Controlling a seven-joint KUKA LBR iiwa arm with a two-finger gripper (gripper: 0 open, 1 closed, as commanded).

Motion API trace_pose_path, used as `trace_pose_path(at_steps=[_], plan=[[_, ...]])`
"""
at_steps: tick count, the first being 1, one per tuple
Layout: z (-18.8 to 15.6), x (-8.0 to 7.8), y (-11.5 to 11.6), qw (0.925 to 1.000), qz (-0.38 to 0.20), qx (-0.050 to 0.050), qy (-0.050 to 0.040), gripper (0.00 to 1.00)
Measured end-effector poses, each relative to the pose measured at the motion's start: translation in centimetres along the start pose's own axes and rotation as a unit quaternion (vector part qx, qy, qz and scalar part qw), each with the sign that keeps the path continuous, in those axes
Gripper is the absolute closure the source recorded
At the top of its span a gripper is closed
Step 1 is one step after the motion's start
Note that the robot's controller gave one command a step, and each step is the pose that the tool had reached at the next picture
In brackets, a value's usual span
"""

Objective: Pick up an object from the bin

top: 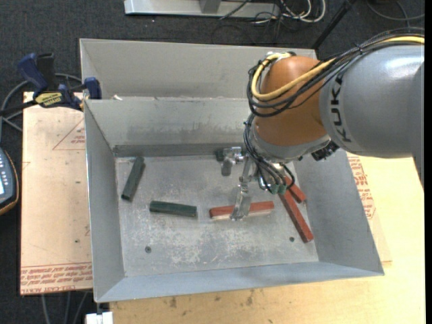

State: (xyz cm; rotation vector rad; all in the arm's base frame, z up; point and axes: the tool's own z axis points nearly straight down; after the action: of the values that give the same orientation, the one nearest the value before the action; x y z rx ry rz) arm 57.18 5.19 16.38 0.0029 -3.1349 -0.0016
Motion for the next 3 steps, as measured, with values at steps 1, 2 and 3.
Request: trace_pose_path(at_steps=[1,2,3], plan=[[9.7,0.0,-5.1,0.9968,-0.079,0.001,-0.0014,0.0],[9.2,2.4,-3.0,0.9404,-0.34,0.001,-0.0031,0.0],[9.1,2.3,-3.1,0.9408,-0.339,0.001,-0.0037,1.0]])
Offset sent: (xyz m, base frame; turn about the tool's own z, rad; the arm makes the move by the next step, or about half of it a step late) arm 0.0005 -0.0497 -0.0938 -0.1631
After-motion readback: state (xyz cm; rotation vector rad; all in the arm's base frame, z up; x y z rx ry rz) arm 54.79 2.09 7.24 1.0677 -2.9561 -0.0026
